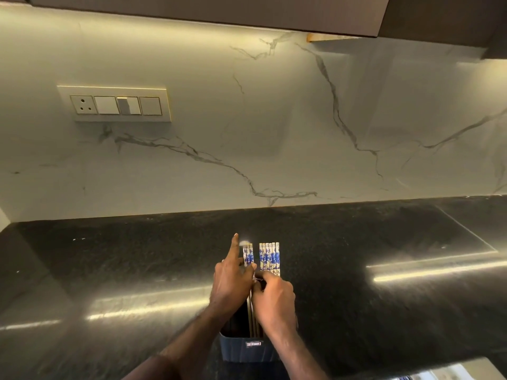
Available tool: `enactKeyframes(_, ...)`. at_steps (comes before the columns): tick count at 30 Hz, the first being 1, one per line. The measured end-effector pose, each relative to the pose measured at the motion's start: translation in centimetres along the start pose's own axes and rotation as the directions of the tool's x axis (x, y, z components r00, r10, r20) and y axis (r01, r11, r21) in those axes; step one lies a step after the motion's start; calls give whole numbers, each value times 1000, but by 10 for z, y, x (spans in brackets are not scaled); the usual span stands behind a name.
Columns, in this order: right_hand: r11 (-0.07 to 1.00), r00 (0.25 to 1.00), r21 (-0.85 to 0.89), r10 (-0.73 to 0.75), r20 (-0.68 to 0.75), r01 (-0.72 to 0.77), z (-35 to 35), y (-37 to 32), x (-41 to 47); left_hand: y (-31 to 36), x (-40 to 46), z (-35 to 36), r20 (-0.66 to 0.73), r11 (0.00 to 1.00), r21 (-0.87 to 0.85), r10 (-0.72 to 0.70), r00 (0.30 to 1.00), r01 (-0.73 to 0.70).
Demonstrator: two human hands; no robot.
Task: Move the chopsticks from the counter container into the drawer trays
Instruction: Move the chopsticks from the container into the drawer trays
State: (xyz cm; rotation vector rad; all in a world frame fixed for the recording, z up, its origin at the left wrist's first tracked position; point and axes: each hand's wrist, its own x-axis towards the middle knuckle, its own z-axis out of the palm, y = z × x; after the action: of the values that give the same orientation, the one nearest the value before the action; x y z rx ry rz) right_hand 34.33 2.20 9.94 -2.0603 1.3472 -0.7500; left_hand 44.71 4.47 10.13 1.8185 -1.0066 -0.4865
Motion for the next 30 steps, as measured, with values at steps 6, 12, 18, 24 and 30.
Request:
enactKeyframes(6,999,998,1,-44,54,44,5,0,1,-7,4,-4,-41,999,-41,-9,999,8)
enactKeyframes(12,999,995,42,-25,102,21,0,-7,4,1,6,-12,-64,981,-193,-46,997,33)
enactKeyframes(18,993,984,111,5,176,-25,-9,-16,8,29,14,-37,65,918,-396,10,998,17)
enactKeyframes(24,957,972,287,-39,232,-30,-21,-25,1,77,32,-73,212,882,-471,131,969,-16)
enactKeyframes(30,893,959,438,-24,283,-107,-49,-18,-20,118,29,-83,258,836,-547,225,939,-50)
